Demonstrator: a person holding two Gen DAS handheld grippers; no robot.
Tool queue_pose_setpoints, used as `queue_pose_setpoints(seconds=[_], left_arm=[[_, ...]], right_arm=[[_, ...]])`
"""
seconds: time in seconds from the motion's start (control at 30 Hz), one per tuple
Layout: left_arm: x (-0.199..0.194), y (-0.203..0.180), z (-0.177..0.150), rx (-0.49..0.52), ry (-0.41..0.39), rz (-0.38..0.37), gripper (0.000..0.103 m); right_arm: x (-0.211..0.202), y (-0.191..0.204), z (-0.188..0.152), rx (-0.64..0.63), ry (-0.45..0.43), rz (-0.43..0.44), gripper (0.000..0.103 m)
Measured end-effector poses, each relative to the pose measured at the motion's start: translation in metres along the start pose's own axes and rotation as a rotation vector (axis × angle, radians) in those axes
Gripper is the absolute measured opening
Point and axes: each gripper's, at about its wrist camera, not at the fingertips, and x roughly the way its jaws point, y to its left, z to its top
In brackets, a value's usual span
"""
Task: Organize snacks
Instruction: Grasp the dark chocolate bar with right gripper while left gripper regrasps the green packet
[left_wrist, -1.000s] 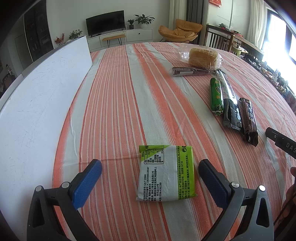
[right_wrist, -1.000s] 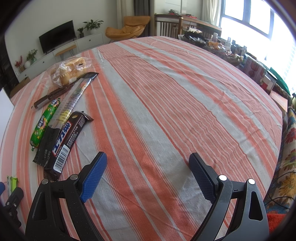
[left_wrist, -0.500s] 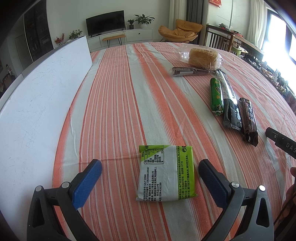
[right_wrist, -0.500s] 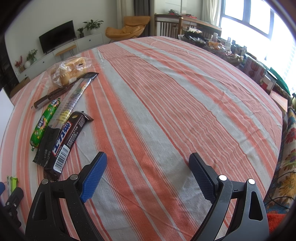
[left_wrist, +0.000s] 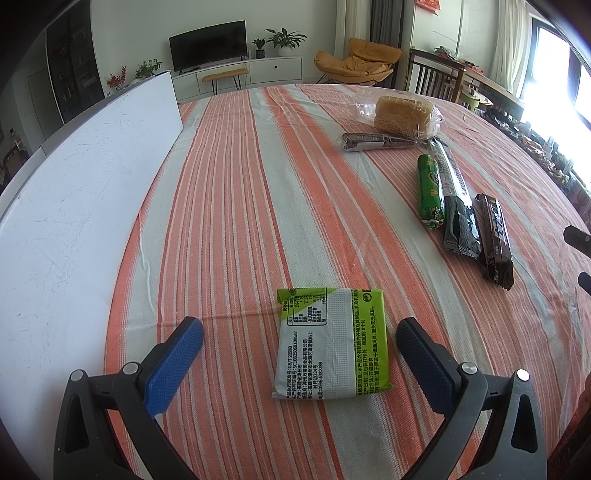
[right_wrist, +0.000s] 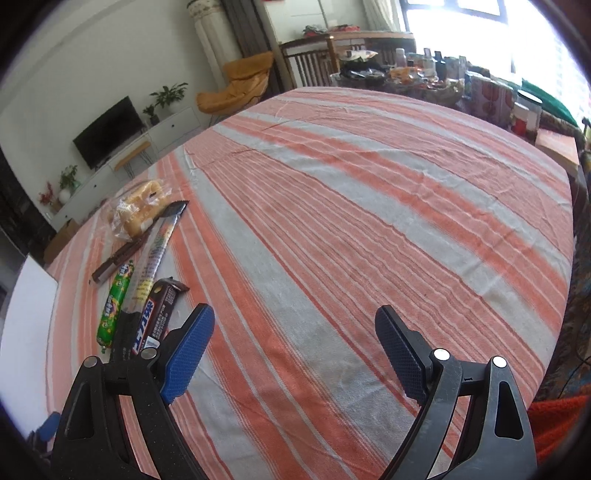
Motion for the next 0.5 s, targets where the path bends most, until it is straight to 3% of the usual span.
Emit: queue_pose_setpoints(seconds=[0.07, 0.13, 0.23, 0.3, 0.37, 0.4, 0.47, 0.5], left_arm=[[-0.001, 0.001, 0.000, 0.019, 0.021, -0.014, 0.103], [-0.004, 0.002, -0.001, 0.027, 0.049, -0.031, 0.102], [-0.010, 0.002, -0.003, 0.034, 0.050, -0.065, 0.094], [-0.012, -0.001, -0.004, 0.064, 0.045, -0.062, 0.080], [-0.014, -0.005, -0.004, 0.099, 0.039, -0.067, 0.070], [-0.015, -0.006, -0.003, 0.109, 0.035, -0.073, 0.057], [-0.018, -0.008, -0.004, 0.127, 0.030, -0.071, 0.050], [-0.019, -0.007, -0.005, 0.124, 0.028, -0.076, 0.049]], right_arm=[[-0.003, -0.020, 0.004, 0.119, -0.003, 0.077, 0.092], [-0.003, -0.022, 0.007, 0.154, 0.017, 0.155, 0.092], [-0.003, 0.018, 0.005, -0.011, 0.061, 0.242, 0.090], [0.003, 0.053, -0.003, -0.118, 0.135, 0.306, 0.088], [0.018, 0.082, -0.006, -0.183, 0.212, 0.261, 0.086], [0.027, 0.091, -0.008, -0.180, 0.251, 0.237, 0.083], [0.045, 0.104, -0.008, -0.187, 0.321, 0.223, 0.054], [0.052, 0.107, -0.010, -0.209, 0.345, 0.191, 0.047]])
